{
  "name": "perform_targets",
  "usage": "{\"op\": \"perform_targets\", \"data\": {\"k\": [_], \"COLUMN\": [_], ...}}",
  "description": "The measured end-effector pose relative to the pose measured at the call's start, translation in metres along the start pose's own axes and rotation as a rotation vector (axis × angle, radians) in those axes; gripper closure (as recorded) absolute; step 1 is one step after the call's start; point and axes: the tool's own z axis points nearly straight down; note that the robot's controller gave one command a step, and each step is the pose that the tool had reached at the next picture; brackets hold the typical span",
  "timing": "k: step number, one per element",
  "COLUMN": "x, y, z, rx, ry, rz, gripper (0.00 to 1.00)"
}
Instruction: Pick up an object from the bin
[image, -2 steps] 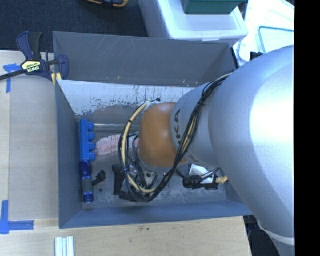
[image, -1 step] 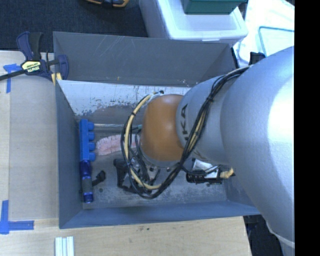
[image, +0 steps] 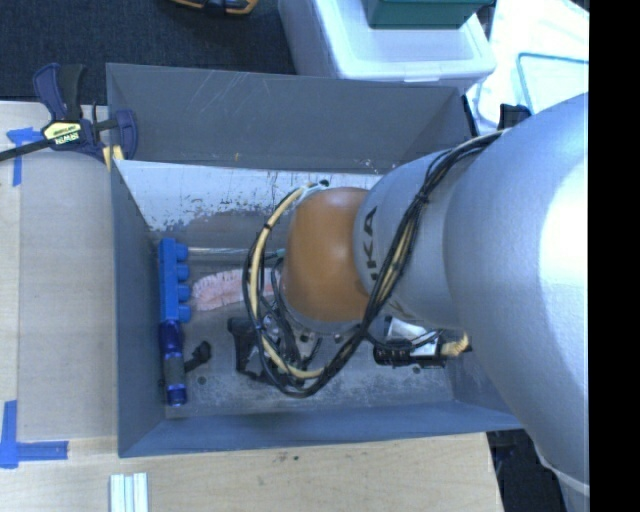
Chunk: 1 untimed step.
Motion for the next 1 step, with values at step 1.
{"op": "perform_targets", "data": {"k": [1], "x": [0.0005], "y": [-0.001], "z": [-0.0139], "rx": [0.004], "ry": [0.004], "rz": [-0.001], "gripper": [1.0]}}
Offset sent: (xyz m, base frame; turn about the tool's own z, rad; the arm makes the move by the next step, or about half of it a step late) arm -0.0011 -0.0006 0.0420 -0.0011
